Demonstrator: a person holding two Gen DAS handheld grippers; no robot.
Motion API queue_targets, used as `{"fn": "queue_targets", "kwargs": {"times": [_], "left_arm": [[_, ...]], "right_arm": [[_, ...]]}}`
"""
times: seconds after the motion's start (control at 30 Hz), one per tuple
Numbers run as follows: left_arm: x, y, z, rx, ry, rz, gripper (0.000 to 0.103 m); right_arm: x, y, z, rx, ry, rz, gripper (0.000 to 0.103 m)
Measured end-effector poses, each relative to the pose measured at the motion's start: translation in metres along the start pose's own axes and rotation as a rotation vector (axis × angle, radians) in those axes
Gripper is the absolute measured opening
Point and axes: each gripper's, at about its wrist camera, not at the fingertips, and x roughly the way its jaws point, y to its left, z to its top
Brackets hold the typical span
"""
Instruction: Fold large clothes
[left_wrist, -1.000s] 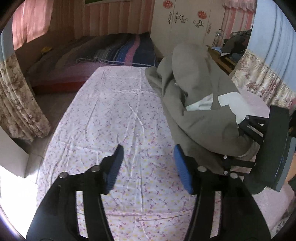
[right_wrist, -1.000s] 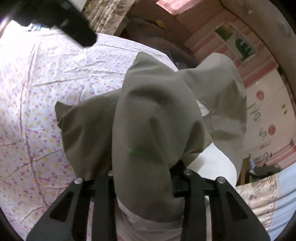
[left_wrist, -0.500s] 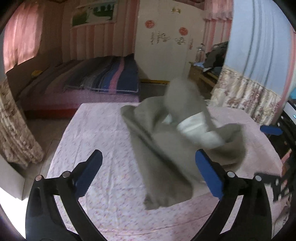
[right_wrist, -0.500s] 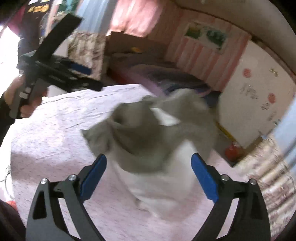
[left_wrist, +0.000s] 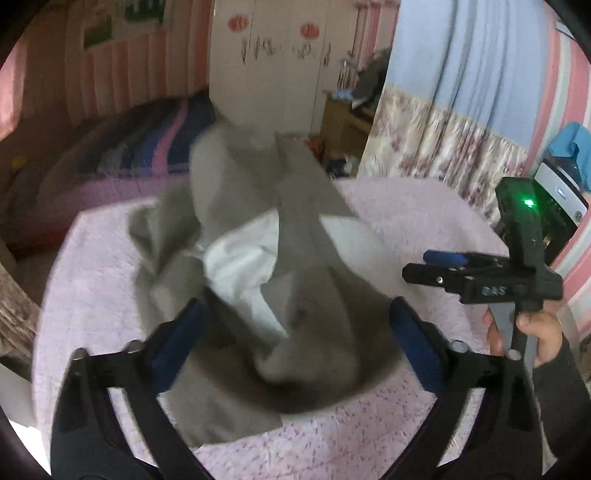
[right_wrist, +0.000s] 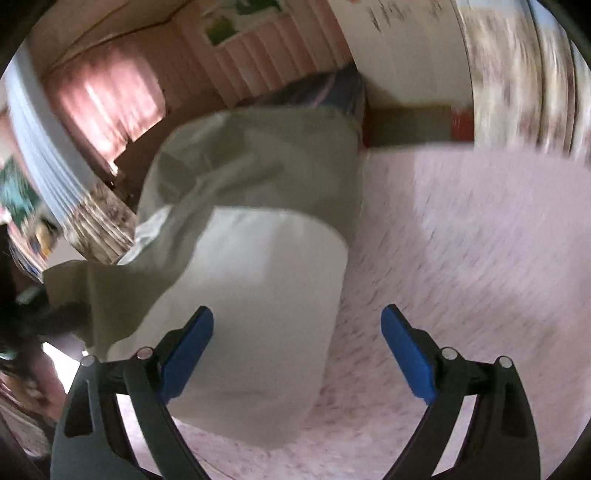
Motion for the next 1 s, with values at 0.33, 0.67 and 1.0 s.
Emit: {"fn": "queue_targets", "kwargs": {"times": [0.33, 0.67, 1.0], "left_arm": [[-0.011, 0.086, -0.062, -0.198, 0.030, 0.024, 0.021], [0.016, 0.109, -0.101, -0.259, 0.089, 0.038, 0.027], [-0.001, 0.079, -0.085, -0.134, 0.063, 0.130, 0.040]], "right_arm": [[0.032, 0.096, -0.024, -0.279, -0.056, 0.014, 0.051], [0.060, 0.107, -0.043, -0.527, 0.044, -0.073, 0.056], [0.027, 0.111, -0.048, -0.505, 0.007, -0.080, 0.059]]}}
